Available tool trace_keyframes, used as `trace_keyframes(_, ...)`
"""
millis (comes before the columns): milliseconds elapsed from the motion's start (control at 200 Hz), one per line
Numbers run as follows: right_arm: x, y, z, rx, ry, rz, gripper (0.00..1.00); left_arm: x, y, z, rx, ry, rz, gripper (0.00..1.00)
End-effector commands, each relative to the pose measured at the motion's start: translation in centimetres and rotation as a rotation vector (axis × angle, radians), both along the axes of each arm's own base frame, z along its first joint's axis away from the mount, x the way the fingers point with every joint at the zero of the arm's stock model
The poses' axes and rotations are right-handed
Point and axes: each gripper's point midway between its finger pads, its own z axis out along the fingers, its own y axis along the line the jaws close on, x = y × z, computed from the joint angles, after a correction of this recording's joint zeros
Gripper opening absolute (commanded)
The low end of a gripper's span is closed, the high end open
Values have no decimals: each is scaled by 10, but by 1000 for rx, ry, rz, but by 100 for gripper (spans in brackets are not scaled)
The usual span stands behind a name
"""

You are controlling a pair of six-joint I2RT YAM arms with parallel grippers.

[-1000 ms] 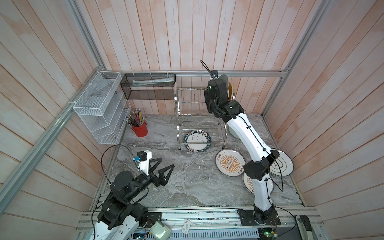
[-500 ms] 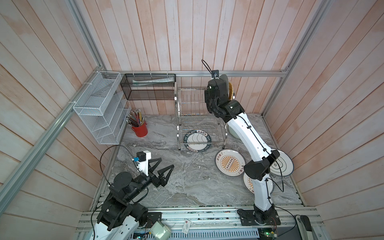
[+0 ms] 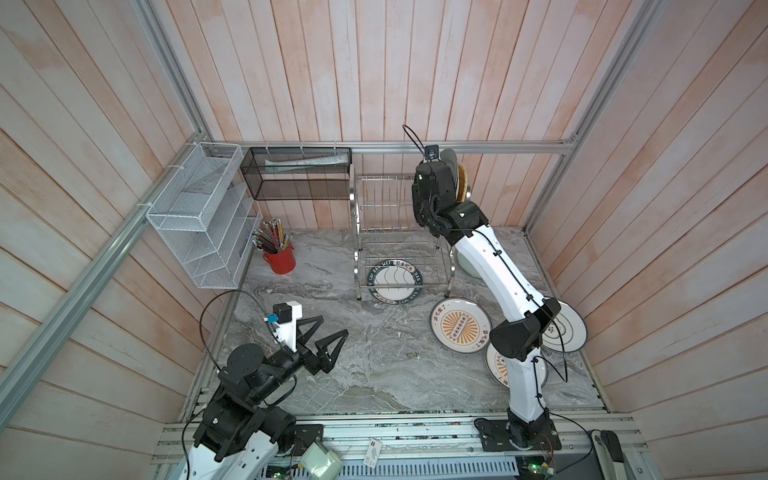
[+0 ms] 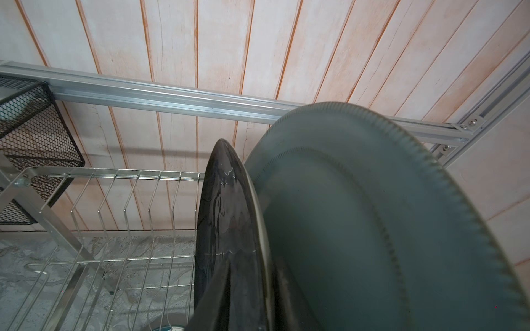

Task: Load the plates into the dish rack
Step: 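Lower the navy plate into the rack slot beside the green plate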

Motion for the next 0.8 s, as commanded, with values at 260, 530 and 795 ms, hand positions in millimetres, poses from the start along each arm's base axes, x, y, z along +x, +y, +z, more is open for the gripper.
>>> trace_keyframes(260,-5,-5,-4,5,32,8,5,-1,1,1,2,-27,0,100)
trace_keyframes(530,-7,-13,13,-8,-25,-51,0,-1,2,2,1,-32,3,100)
trace_keyframes(795,-18,-26,50,-23,-144,-147,0,-1,2,2,1,-34,4,100)
